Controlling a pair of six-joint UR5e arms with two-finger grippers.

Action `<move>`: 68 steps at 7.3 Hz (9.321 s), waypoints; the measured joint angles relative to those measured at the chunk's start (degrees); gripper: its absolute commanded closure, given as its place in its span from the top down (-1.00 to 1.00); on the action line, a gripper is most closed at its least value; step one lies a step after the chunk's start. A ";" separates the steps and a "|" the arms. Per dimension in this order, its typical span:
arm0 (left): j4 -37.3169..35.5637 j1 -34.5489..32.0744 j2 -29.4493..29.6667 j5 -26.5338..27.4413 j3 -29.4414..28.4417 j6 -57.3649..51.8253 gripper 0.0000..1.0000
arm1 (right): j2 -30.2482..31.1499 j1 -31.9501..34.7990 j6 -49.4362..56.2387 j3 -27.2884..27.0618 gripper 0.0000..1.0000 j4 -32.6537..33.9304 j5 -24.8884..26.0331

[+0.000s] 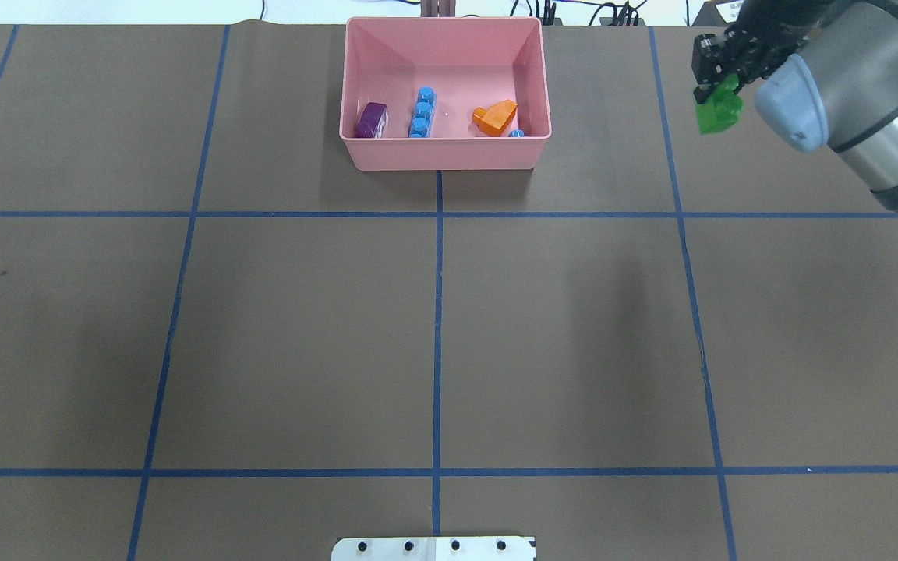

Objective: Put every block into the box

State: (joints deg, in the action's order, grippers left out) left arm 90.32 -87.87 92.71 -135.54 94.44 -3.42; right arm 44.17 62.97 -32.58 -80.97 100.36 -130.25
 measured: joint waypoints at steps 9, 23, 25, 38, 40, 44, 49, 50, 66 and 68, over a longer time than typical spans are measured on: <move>1.48 -1.73 -1.69 -4.18 1.60 0.76 1.00 | -26.26 -15.56 -30.49 43.43 0.97 -33.54 19.81; -0.64 -1.87 -10.55 3.77 6.26 -3.47 1.00 | 7.16 4.47 -3.63 3.50 0.99 -14.36 1.82; -4.60 -1.92 -10.91 3.71 7.19 -5.60 1.00 | 19.62 10.98 7.77 -3.90 0.99 -14.25 -1.29; -3.41 -2.11 -10.78 -0.81 8.89 -5.93 1.00 | 57.43 23.69 29.66 -25.53 0.99 -11.72 -1.18; -3.47 -2.07 -10.76 -1.13 8.97 -5.90 1.00 | 57.43 23.63 29.55 -25.48 0.99 -11.76 -1.20; -3.49 -2.12 -10.79 -1.23 9.00 -5.90 1.00 | 57.43 23.65 29.45 -25.51 0.99 -11.77 -1.49; -3.49 -2.13 -10.88 -1.31 9.01 -5.90 1.00 | 57.43 23.65 29.03 -25.63 0.99 -11.85 -1.73; -3.49 -2.13 -10.88 -1.31 8.99 -5.90 1.00 | 57.43 23.66 29.03 -25.64 0.99 -11.86 -1.75; -3.49 -2.13 -10.88 -1.31 9.09 -5.90 1.00 | 57.52 23.64 29.00 -25.76 0.99 -11.82 -1.85; -3.49 -2.13 -10.88 -1.31 9.09 -5.90 1.00 | 57.52 23.67 29.04 -25.75 0.99 -11.85 -1.85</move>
State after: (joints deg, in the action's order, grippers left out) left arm 86.84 -90.00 81.83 -136.85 103.53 -9.32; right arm 101.69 86.64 -3.55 -106.71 88.51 -132.10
